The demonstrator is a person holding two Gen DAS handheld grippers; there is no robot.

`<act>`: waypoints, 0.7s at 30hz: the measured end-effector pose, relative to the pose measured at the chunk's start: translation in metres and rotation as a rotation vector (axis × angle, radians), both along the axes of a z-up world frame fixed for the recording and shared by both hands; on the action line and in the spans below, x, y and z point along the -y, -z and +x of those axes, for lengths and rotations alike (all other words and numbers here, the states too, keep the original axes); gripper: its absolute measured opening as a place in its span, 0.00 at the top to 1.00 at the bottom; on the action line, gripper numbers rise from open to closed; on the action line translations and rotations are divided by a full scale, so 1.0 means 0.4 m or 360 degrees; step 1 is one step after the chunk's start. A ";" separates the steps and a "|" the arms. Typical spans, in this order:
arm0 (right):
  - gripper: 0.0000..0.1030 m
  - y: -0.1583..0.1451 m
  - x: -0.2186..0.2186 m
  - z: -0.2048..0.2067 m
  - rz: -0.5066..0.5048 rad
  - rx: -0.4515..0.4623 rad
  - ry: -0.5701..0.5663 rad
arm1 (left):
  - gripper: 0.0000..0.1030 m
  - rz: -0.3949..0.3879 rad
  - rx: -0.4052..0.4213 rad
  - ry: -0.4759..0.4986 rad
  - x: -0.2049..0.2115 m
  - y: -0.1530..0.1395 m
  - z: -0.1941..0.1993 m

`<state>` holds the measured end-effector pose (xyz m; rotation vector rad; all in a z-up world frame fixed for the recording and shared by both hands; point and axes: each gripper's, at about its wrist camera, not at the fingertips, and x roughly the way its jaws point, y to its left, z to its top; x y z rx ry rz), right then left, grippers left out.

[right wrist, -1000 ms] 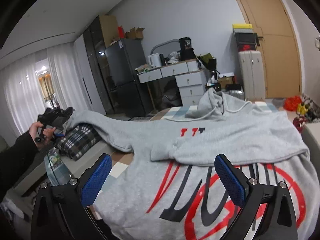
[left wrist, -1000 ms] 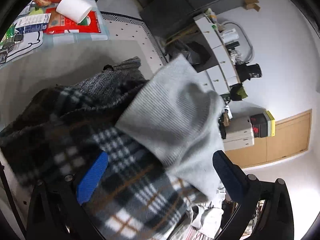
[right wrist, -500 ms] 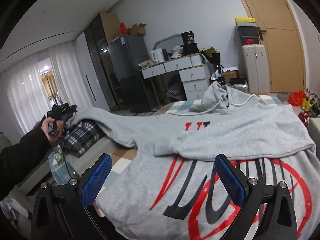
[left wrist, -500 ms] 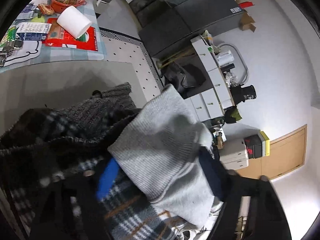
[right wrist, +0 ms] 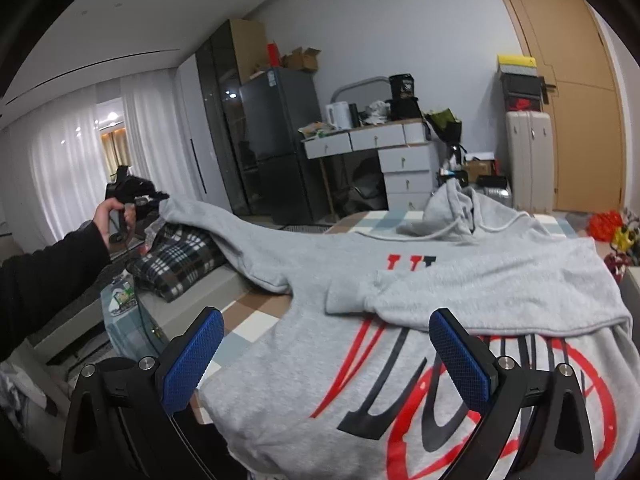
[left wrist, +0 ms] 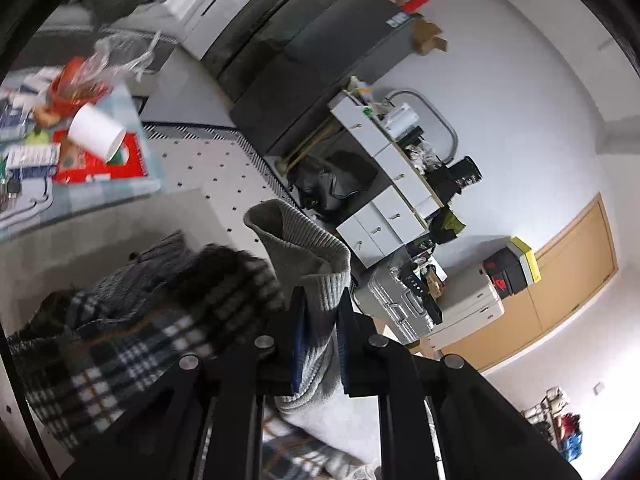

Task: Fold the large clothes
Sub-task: 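Grasp the other sleeve cuff with the left gripper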

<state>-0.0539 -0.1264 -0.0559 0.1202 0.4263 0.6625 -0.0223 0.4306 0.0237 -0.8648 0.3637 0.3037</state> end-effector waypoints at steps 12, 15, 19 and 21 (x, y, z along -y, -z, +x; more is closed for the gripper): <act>0.00 -0.011 0.017 -0.001 0.0057 -0.0044 0.0036 | 0.93 0.0161 0.0107 0.0223 0.145 -0.061 0.048; 0.00 -0.018 0.033 0.002 0.0097 -0.0053 0.0051 | 0.93 0.0268 0.0132 0.0336 0.239 -0.110 0.085; 0.00 -0.025 0.055 -0.002 0.0106 -0.0028 0.0090 | 0.93 0.0323 0.0120 0.0476 0.355 -0.146 0.147; 0.00 -0.023 0.067 0.000 0.0117 -0.0039 0.0112 | 0.93 0.0341 0.0109 0.0549 0.439 -0.156 0.185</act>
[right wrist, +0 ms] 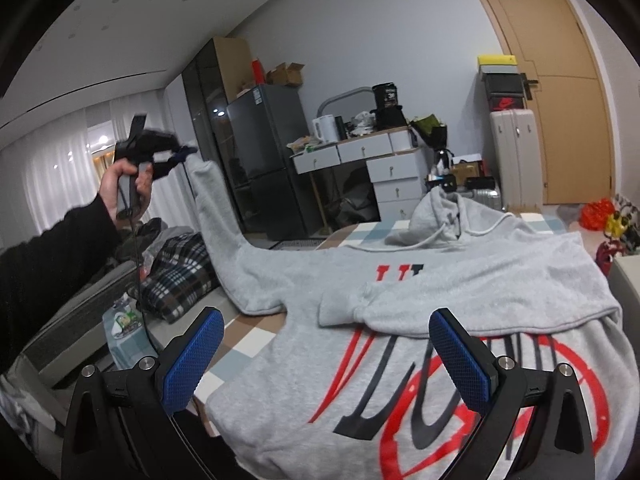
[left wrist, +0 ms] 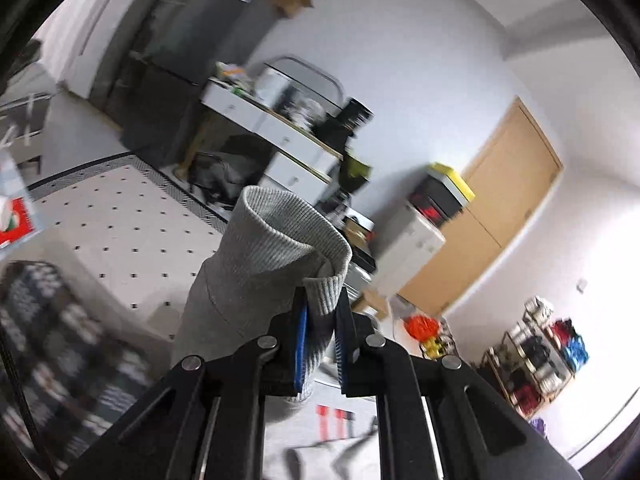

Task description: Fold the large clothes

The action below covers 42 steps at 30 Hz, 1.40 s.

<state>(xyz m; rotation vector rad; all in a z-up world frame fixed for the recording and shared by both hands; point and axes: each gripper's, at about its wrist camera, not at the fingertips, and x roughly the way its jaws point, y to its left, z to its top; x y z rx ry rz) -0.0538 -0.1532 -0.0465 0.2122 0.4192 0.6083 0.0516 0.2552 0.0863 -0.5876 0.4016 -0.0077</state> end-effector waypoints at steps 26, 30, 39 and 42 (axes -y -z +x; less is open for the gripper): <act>0.00 -0.067 0.408 -0.101 0.0805 0.0310 0.0500 | 0.93 -0.0006 -0.0578 0.1114 1.086 0.464 0.345; 0.00 -0.066 0.374 -0.082 0.0718 0.0264 0.0450 | 0.91 0.0122 -0.0817 0.1182 1.162 0.550 0.349; 0.00 -0.053 0.361 -0.060 0.0664 0.0193 0.0386 | 0.21 0.0087 -0.0920 0.1533 1.014 0.476 0.220; 0.00 -0.048 0.363 -0.057 0.0691 0.0166 0.0382 | 0.21 0.0222 -0.0826 0.1491 0.889 0.428 0.183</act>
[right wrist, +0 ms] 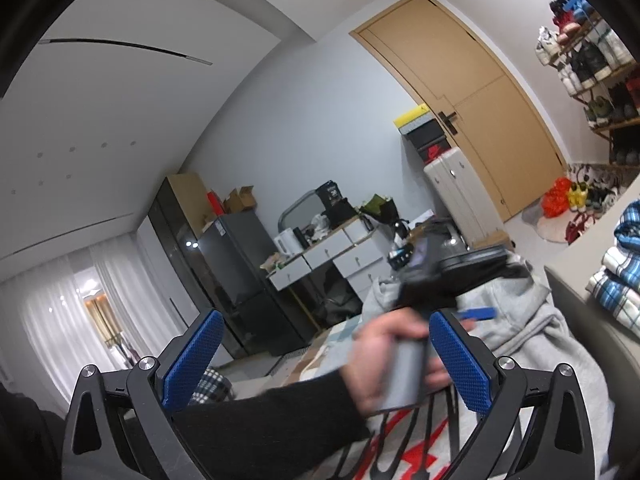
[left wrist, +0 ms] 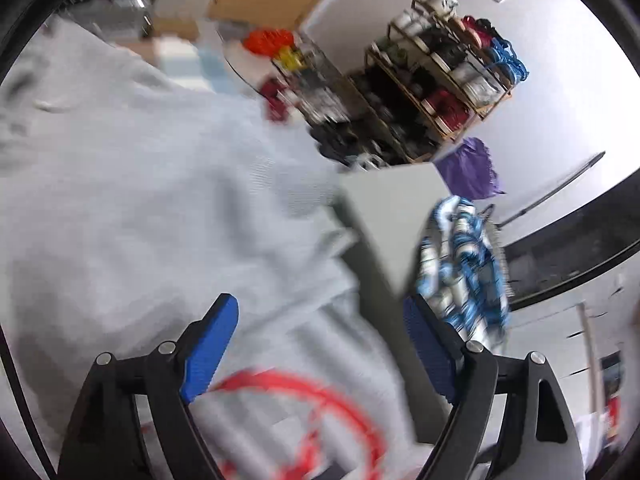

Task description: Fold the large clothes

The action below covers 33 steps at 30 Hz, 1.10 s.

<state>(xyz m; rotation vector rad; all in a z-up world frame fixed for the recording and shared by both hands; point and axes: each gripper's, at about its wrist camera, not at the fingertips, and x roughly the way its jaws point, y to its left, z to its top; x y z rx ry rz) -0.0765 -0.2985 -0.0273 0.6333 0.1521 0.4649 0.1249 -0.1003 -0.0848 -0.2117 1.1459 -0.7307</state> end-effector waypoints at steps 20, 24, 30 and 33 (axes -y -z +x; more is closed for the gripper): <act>0.00 0.027 -0.124 0.051 -0.0317 -0.0148 -0.0061 | 0.21 0.0385 -0.0050 -0.0611 -0.436 0.027 0.040; 0.00 0.035 -0.120 0.063 -0.0161 -0.0227 -0.0140 | 0.21 0.0443 0.0128 -0.0703 -0.407 -0.109 0.148; 0.00 0.048 -0.165 0.088 -0.0455 -0.0275 -0.0157 | 0.21 0.0744 0.0208 -0.0921 -0.386 -0.178 0.389; 0.00 0.073 -0.175 0.115 -0.0490 -0.0379 -0.0243 | 0.21 0.1001 0.0255 -0.0882 -0.341 -0.133 0.490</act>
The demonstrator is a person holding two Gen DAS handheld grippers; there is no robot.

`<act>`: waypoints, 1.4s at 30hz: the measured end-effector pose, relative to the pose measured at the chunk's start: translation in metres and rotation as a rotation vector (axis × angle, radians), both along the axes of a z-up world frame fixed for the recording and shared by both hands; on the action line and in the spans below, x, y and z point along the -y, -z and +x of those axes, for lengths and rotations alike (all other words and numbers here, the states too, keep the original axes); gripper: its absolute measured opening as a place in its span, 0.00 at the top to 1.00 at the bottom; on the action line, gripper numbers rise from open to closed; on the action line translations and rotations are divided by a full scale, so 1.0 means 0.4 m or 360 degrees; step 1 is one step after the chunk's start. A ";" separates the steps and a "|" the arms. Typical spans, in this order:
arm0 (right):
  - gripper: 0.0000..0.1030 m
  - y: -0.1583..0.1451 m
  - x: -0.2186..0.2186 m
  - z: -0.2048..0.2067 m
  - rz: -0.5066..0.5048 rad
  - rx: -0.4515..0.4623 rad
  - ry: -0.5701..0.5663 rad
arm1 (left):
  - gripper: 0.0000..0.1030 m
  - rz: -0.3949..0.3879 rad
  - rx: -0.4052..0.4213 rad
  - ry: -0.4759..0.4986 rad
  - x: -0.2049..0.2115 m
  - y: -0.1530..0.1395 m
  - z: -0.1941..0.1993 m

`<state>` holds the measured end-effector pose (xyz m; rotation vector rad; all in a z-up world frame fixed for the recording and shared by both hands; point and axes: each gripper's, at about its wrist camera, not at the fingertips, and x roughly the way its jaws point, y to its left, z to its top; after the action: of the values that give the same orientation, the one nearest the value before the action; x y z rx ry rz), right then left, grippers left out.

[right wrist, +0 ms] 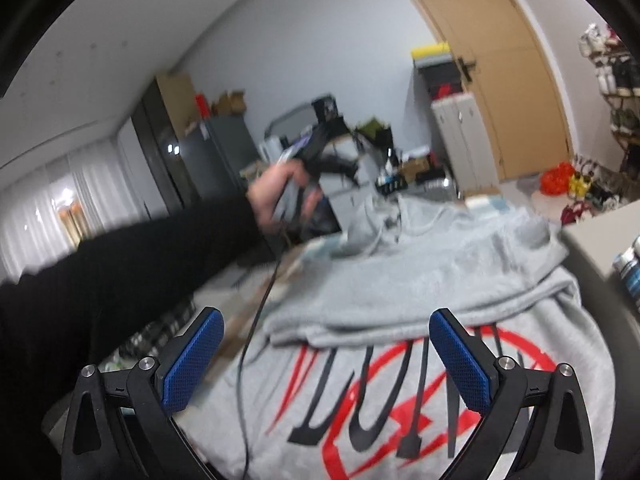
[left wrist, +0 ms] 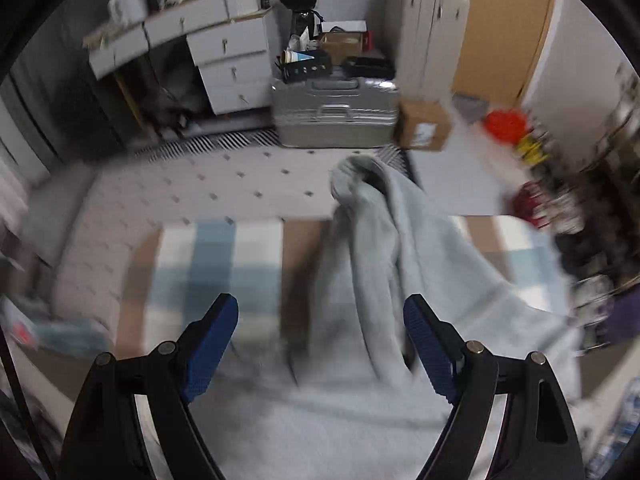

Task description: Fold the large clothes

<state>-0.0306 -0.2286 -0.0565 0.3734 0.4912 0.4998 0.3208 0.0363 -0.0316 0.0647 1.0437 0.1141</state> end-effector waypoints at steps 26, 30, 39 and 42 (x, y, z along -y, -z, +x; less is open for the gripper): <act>0.00 0.036 0.013 0.012 0.0054 -0.0158 -0.0102 | 0.97 -0.0505 0.0166 0.0834 0.034 -0.102 -0.410; 0.00 0.016 -0.011 -0.006 0.0043 -0.0090 -0.0121 | 0.97 -0.0404 0.0021 0.0993 0.055 -0.003 -0.582; 0.00 -0.009 -0.047 -0.040 -0.0042 0.0036 -0.0106 | 0.29 0.0019 0.0047 0.0750 0.161 0.056 -0.520; 0.00 -0.011 -0.046 -0.039 -0.0036 0.0047 -0.0109 | 0.09 0.0226 0.0151 0.0693 0.215 0.085 -0.446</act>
<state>-0.0463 -0.2104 -0.0523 0.3280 0.4816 0.5650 0.1425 -0.0496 -0.0657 0.4089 0.9052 -0.2027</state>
